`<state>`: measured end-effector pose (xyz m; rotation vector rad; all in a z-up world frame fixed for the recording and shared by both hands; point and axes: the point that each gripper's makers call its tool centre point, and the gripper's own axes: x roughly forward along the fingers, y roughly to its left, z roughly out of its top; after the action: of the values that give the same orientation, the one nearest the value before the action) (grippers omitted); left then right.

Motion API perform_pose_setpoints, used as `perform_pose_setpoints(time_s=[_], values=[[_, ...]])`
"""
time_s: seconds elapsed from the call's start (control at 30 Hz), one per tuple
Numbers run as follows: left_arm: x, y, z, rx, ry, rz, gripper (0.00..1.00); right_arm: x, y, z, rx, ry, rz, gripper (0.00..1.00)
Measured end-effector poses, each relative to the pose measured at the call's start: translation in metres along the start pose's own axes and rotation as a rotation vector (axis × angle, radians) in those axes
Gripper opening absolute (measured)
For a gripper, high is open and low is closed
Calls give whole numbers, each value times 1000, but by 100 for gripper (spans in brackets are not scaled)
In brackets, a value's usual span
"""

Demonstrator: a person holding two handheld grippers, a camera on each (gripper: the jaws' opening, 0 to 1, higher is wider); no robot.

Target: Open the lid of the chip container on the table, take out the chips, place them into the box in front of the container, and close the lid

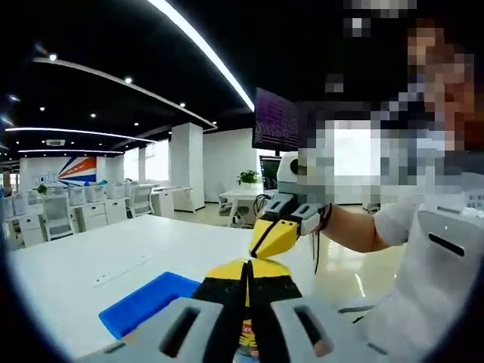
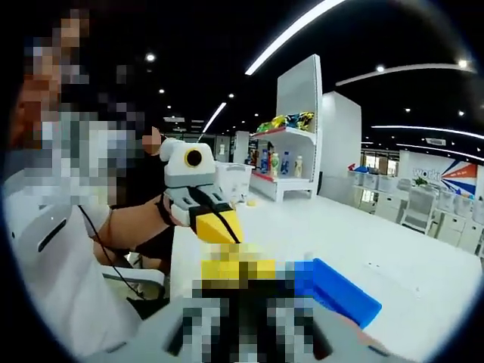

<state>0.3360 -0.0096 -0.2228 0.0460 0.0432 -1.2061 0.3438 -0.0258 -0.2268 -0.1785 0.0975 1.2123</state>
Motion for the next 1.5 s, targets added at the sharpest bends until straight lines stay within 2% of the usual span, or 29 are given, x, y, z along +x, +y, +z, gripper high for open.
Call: perform_pose_setpoints(time_s=[0.1, 0.2, 0.23, 0.27, 0.47, 0.67, 0.73, 0.77, 0.8, 0.93, 1.07, 1.17, 1.2, 1.23, 1.3, 1.4, 1.5], values=[[3, -1, -5, -6, 18, -13, 2, 2, 2, -3, -10, 24, 3, 1], [8, -1, -14, 7, 63, -13, 2, 3, 2, -15, -21, 82, -5, 1], [8, -2, -11, 15, 46, -13, 2, 3, 2, -11, -4, 59, -2, 1], [7, -2, -11, 16, 53, -12, 2, 2, 2, -12, 22, 63, 0, 0], [8, -2, -12, 33, 93, -20, 2, 1, 3, -13, 20, 61, -1, 0], [8, -3, -12, 27, 84, -25, 2, 1, 1, -14, 49, 48, -9, 0], [8, -3, -12, 26, 80, -22, 2, 1, 0, -17, 90, 42, -8, 0], [8, -2, -13, 22, 75, -23, 2, 5, -4, -12, 114, -12, -11, 0], [8, -2, -13, 13, 70, -23, 1, 1, -2, -18, 107, 13, -2, 0], [7, -2, -12, 4, 51, -23, 1, 1, -3, -16, 108, -6, -18, 0], [8, -2, -13, 24, 67, -15, 1, 0, -1, -17, 120, -22, -17, 0], [7, -2, -15, 30, 78, -14, 0, 0, -2, -17, 109, -4, -23, 0], [6, 4, -16, 88, 85, 12, 0, 0, -2, -17, 109, 0, -27, 0], [4, -3, -17, 18, 94, -4, 0, 0, -2, -17, 110, 2, -27, 0], [2, -1, -17, 39, 72, 10, 0, -2, 0, -18, 102, 10, -33, 0], [-1, 4, -18, 9, 29, 3, 0, -1, -2, -19, 108, 11, -27, 0], [2, 1, -17, 14, 32, 5, 0, -1, -3, -19, 113, 6, -30, 0]])
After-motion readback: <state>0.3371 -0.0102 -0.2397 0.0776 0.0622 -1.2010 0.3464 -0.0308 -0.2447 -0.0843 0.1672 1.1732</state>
